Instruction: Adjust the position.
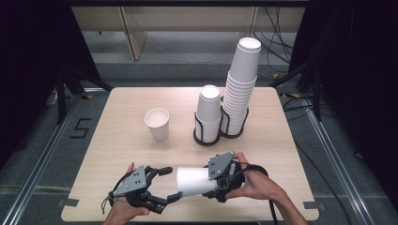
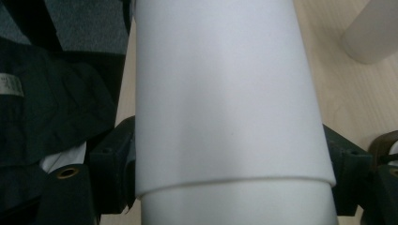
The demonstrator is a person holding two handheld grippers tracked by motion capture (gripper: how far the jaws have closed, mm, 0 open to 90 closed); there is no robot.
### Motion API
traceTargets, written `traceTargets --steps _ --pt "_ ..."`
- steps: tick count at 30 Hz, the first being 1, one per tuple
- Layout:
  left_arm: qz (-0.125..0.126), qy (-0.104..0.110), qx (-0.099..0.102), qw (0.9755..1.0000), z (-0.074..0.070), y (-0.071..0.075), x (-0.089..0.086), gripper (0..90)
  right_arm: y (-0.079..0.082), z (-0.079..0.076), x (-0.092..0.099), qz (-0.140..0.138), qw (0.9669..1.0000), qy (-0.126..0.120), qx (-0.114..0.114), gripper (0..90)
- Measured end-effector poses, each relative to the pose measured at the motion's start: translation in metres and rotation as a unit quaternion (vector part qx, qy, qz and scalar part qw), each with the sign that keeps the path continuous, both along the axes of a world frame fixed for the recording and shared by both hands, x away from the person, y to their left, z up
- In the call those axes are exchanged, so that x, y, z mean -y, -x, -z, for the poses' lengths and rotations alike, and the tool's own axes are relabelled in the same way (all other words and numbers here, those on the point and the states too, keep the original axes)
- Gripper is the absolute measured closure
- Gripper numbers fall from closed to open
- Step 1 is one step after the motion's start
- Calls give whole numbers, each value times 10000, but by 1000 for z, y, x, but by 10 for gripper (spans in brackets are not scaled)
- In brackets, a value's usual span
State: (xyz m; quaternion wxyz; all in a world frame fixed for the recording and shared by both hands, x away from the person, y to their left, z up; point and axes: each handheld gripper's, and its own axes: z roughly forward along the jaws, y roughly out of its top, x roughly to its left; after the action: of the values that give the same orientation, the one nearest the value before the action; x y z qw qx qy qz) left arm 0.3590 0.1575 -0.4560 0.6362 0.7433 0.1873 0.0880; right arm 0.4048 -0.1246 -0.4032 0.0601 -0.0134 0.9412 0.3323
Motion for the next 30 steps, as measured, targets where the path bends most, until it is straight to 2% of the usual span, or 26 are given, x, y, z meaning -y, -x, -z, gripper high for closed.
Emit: traceTargets --steps 2,8,11,12,15,17,19,22,23,25,30 --pt "-21 25 -6 10000 0 0 0 140 0 -3 3 52 9998 -167 -129 236" --pt "-45 111 -102 9999 1 0 3 141 -3 -5 6 32 9985 -498 -203 236" --pt "0 209 -92 9997 2 0 7 113 -3 -4 3 -50 9983 -547 -178 236" --pt "-40 138 -109 9998 2 0 7 90 -2 -3 2 -73 9983 -559 -162 236" --pt "-76 129 -138 9998 3 0 9 0 0 -2 -1 -162 9978 -606 -213 236" --pt "-17 160 -137 9998 3 -1 10 0 0 -1 -3 -231 9977 -612 -164 236" --pt "0 187 -117 9998 3 0 11 0 1 0 -4 -261 9970 -664 -303 236" --pt "57 236 -58 9997 3 1 12 0 2 1 -7 -346 9969 -657 -271 236" --pt "123 349 -43 9993 3 1 13 0 3 2 -8 -372 9965 -673 -330 235" --pt "114 265 -9 9996 2 2 12 0 3 3 -10 -412 9962 -680 -362 235" --pt "206 362 36 9991 2 1 13 28 3 5 -12 -450 9957 -716 -369 235"
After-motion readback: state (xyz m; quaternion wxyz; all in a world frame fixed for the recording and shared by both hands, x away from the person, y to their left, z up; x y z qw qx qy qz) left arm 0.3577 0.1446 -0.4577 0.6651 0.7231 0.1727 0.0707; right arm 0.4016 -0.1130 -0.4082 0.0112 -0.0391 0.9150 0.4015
